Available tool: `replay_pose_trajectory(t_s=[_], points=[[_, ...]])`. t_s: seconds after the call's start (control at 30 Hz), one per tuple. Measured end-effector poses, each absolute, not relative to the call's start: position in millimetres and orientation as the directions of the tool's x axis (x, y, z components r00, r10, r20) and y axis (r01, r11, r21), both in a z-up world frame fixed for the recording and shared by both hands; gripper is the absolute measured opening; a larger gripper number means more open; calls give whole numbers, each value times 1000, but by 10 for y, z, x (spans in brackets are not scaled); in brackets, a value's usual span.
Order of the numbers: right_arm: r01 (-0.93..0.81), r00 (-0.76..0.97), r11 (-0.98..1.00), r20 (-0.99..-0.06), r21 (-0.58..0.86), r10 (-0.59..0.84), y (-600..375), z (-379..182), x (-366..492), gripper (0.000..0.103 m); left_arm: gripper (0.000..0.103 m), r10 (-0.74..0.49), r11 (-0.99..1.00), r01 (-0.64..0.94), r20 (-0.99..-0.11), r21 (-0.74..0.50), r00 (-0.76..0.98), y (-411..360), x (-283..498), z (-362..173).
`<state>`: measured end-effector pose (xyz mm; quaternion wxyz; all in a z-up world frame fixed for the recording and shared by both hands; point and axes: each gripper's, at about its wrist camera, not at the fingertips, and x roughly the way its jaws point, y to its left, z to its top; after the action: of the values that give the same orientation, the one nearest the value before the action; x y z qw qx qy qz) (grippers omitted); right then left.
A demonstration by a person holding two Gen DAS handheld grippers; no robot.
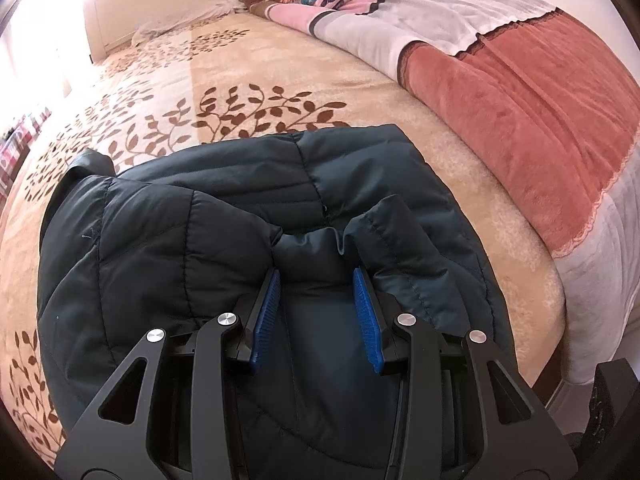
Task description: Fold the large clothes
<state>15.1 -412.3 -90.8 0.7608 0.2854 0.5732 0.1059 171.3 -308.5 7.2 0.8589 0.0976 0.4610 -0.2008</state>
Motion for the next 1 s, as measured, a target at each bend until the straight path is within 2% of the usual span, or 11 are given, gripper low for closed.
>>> replay_pose_trajectory(t_s=[0.5,0.57,0.73,0.87,1.0], points=[[163,307,843,-838,513,451,-3978,-848,174,0,39,-269,905,424,-820,-36,505,-3053,1671,146],[160,303,849,-844,503,443,-3943,-836,184,0,43,-308,902,425,-806,-77,505,-2995,1615,238],[156,309,867,-857,473,413,-3837,-799,188,0,67,-406,879,446,-753,-167,517,-2717,1403,607],[156,313,877,-865,454,392,-3766,-761,204,0,74,-463,870,435,-688,-232,559,-2141,1176,944],[160,314,881,-869,446,383,-3701,-753,218,0,80,-492,870,353,-657,-344,572,-1460,1011,990]])
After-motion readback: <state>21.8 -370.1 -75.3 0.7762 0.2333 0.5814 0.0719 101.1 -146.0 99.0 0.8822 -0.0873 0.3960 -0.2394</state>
